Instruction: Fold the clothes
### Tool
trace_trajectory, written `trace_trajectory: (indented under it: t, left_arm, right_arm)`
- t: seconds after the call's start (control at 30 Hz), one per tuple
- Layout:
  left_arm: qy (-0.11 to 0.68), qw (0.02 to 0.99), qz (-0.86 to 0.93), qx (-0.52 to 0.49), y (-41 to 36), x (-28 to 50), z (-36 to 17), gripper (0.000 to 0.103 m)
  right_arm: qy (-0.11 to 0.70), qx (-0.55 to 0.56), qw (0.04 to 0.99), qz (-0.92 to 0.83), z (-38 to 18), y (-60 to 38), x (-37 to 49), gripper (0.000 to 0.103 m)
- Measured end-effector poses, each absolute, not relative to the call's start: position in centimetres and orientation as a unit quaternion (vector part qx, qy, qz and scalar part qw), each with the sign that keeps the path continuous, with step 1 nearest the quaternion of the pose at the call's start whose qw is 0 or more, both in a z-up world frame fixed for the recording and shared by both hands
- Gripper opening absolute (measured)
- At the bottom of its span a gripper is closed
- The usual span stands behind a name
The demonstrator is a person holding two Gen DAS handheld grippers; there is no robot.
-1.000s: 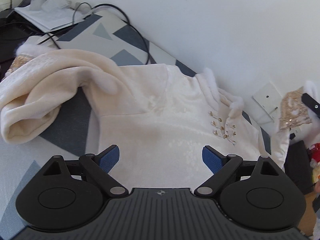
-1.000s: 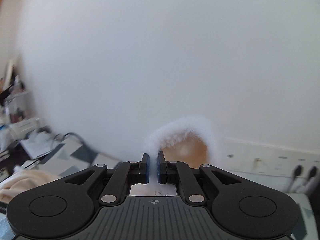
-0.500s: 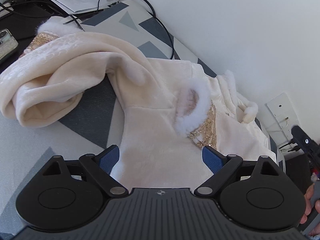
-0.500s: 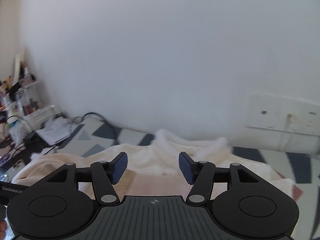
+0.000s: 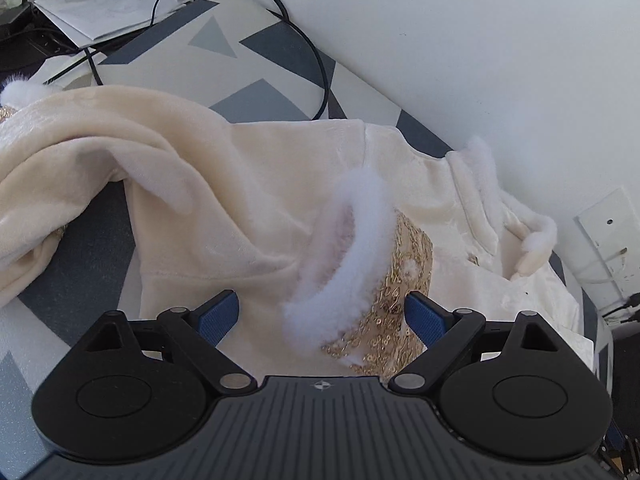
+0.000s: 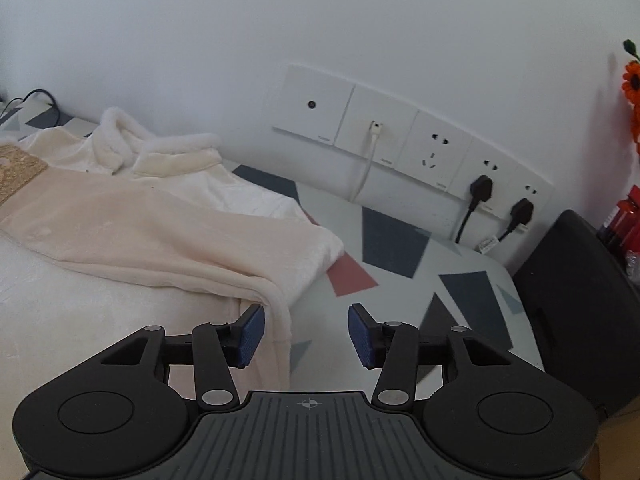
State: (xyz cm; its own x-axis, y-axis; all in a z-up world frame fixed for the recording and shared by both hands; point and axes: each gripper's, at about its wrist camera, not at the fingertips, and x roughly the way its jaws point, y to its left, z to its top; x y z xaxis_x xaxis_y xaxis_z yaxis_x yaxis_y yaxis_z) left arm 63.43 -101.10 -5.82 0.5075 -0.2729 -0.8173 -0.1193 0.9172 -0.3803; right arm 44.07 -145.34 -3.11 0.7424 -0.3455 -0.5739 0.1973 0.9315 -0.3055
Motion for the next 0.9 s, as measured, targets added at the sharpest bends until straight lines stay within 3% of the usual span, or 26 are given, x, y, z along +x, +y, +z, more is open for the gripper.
trace_trajectory:
  t: [0.03,0.07,0.1,0.13,0.23,0.37,0.43,0.57,0.7,0.8,0.87,0.9]
  left_arm:
    - [0.492,0.847,-0.039,-0.196,-101.4,63.6,-5.9,0.078]
    - [0.492,0.849,-0.033,-0.192,-101.6,63.8,-5.9,0.057]
    - [0.493,0.849,-0.03,-0.187,-101.8,63.9,-5.9,0.045]
    - [0.492,0.85,-0.029,-0.186,-101.9,64.0,-5.7,0.026]
    - [0.463,0.865,-0.031,-0.188,-101.9,63.7,-4.1,0.011]
    - [0.439,0.884,-0.037,-0.157,-102.1,63.0,-3.0,0.011]
    - [0.454,0.879,-0.03,-0.143,-102.1,63.1,-4.1,0.011]
    - [0.465,0.872,-0.024,-0.151,-101.3,62.6,-5.4,0.011]
    - [0.468,0.871,-0.028,-0.147,-101.3,62.7,-5.5,0.014]
    - [0.473,0.869,-0.027,-0.144,-101.3,62.7,-5.7,0.029]
    - [0.475,0.868,-0.026,-0.14,-101.5,62.7,-5.9,0.037]
    - [0.476,0.869,-0.025,-0.136,-101.7,62.6,-6.0,0.038]
  right_arm:
    - [0.326,-0.121,0.927,-0.143,-3.2,-145.1,44.1,0.042]
    - [0.324,-0.13,0.927,-0.139,-3.4,-144.9,44.1,0.033]
    - [0.322,-0.138,0.927,-0.135,-3.5,-144.7,44.1,0.003]
    - [0.32,-0.146,0.927,-0.131,-3.6,-144.5,44.1,0.006]
    - [0.314,-0.17,0.926,-0.119,-4.0,-143.8,44.1,0.004]
    - [0.323,-0.224,0.915,-0.085,-5.1,-141.9,42.0,0.005]
    - [0.377,-0.248,0.892,-0.03,-7.0,-141.1,41.3,0.007]
    - [0.413,-0.224,0.883,0.011,-7.1,-141.6,40.8,0.012]
    - [0.362,-0.093,0.928,0.003,-3.3,-145.6,41.7,0.038]
    - [0.338,0.015,0.94,-0.038,-2.3,-149.5,44.1,0.043]
    - [0.334,0.093,0.935,-0.071,-2.5,-152.3,46.3,0.059]
    - [0.343,0.131,0.926,-0.09,-3.3,-153.6,47.7,0.058]
